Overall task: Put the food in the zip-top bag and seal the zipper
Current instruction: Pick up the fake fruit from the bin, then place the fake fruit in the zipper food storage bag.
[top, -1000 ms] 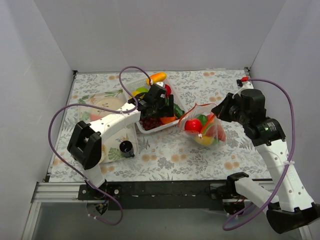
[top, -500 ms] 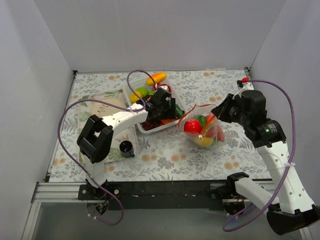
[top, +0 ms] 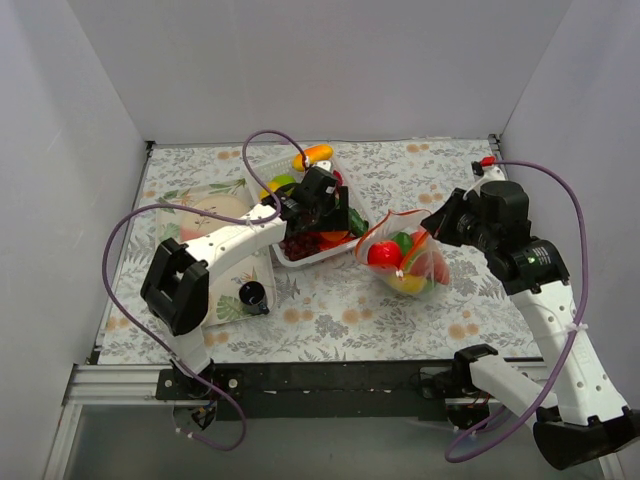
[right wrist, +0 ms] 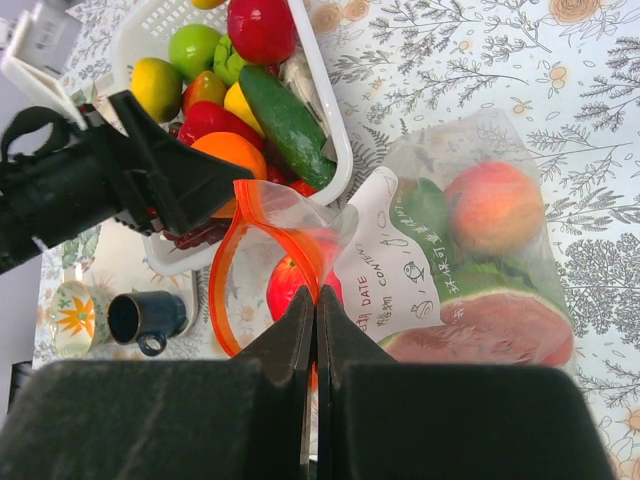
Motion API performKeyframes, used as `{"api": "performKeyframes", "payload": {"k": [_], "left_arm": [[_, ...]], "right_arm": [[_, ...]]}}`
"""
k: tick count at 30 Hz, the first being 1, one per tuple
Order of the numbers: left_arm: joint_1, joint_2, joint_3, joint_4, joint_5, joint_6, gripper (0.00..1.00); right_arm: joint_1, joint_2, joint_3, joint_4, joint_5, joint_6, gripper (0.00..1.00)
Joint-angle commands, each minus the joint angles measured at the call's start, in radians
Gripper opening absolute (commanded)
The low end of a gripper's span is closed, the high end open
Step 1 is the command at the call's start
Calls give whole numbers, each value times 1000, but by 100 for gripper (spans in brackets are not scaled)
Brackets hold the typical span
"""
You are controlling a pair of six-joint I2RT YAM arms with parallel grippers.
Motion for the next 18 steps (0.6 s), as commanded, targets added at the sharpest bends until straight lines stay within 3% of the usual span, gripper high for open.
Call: {"api": "performKeyframes", "payload": {"k": [1, 5, 18], "left_arm": [[-4, -110, 48, -45, -22, 12, 35], [-4, -174, 50, -65, -9, 18, 32], [-53, -317, 41, -4, 298, -85, 31]], "right_arm": [[5, -2, -6, 83, -12, 10, 1], [5, 6, -9, 84, 0, 8, 1], [9, 43, -9, 107, 2, 19, 1]]}}
